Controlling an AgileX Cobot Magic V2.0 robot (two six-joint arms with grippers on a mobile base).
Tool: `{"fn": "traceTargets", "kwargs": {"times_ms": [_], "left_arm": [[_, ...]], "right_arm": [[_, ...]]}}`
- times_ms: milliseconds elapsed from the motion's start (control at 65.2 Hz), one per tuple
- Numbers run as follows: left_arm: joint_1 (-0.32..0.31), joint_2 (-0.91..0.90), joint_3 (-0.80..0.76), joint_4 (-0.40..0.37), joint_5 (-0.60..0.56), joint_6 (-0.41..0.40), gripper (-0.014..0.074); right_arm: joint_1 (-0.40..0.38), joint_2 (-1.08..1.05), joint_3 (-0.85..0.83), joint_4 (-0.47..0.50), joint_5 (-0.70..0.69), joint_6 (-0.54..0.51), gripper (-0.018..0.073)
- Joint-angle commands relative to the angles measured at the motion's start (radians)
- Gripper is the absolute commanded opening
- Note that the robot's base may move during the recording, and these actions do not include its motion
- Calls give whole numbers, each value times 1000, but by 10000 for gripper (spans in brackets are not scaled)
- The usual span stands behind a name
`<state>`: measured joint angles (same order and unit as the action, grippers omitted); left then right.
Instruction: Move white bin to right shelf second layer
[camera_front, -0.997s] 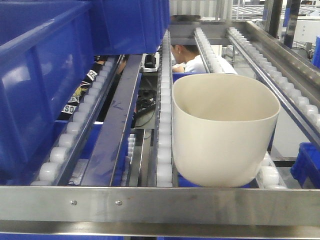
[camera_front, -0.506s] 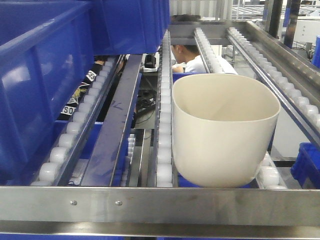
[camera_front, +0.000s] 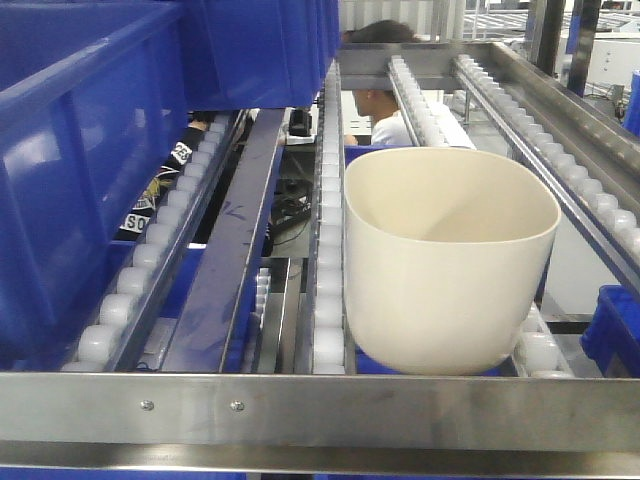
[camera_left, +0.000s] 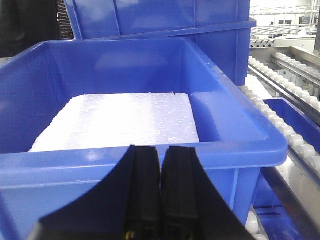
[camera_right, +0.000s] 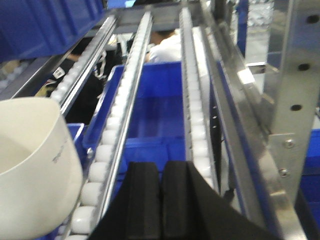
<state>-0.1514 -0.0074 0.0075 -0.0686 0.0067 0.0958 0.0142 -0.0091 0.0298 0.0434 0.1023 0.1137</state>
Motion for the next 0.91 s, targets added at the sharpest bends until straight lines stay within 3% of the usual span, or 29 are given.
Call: {"fn": "traceTargets", "kwargs": {"times_ms": [0, 890], "left_arm": [[-2, -13, 33, -5, -87, -7, 85], [-2, -13, 33, -5, -87, -7, 85]], "right_arm": [[-22, -22, -16, -12, -116, -8, 24], [-28, -21, -16, -12, -119, -7, 24]]}}
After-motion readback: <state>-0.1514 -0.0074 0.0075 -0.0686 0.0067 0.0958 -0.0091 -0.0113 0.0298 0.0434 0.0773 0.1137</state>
